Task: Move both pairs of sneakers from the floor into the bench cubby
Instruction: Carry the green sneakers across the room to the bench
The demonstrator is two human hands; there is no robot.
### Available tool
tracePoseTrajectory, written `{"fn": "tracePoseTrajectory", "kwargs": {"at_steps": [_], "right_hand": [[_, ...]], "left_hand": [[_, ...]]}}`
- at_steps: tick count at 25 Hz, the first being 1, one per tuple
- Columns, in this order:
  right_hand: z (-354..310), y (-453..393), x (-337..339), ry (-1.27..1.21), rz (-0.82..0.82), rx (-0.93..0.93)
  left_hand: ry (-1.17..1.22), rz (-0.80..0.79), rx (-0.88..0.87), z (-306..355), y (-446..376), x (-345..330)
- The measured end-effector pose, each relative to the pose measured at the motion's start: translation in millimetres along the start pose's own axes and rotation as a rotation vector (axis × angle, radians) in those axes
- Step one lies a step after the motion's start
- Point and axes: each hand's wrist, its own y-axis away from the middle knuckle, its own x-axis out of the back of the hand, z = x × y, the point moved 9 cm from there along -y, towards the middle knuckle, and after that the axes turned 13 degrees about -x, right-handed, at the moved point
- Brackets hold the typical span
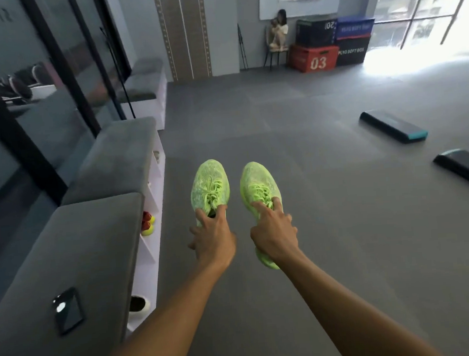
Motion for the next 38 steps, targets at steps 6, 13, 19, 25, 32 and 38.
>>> {"fn": "tracePoseTrajectory", "kwargs": {"at_steps": [6,13,19,25,32,38], "right_hand": [[-114.0,-133.9,-17.8,0.005,-0.004,0.039],[-218.1,-333.1,-30.9,0.012,0.012,0.107],[-308.3,-497.7,-50.7,0.071,-0.046,0.143],[-437.8,-667.8,-79.8,0.074,-0.046,0.196],[-566.8,-859.0,-97.3,-0.044,-0.01,0.109],[-644.9,-1040.6,-107.5,-0.073,0.02,0.099]], "left_hand": [[0.017,0.023,0.025,-55.6,-159.2,13.0],[-0.025,0.048,0.047,-82.3,-370.2,-4.0],[0.023,0.07,0.126,-123.9,-543.2,-12.9],[-0.027,0.109,0.146,-193.2,-746.2,-13.5],[-0.006,0.041,0.033,-244.6,-993.5,-16.7],[-0.044,0.045,-0.001,-268.3,-1189.3,-49.2]]}}
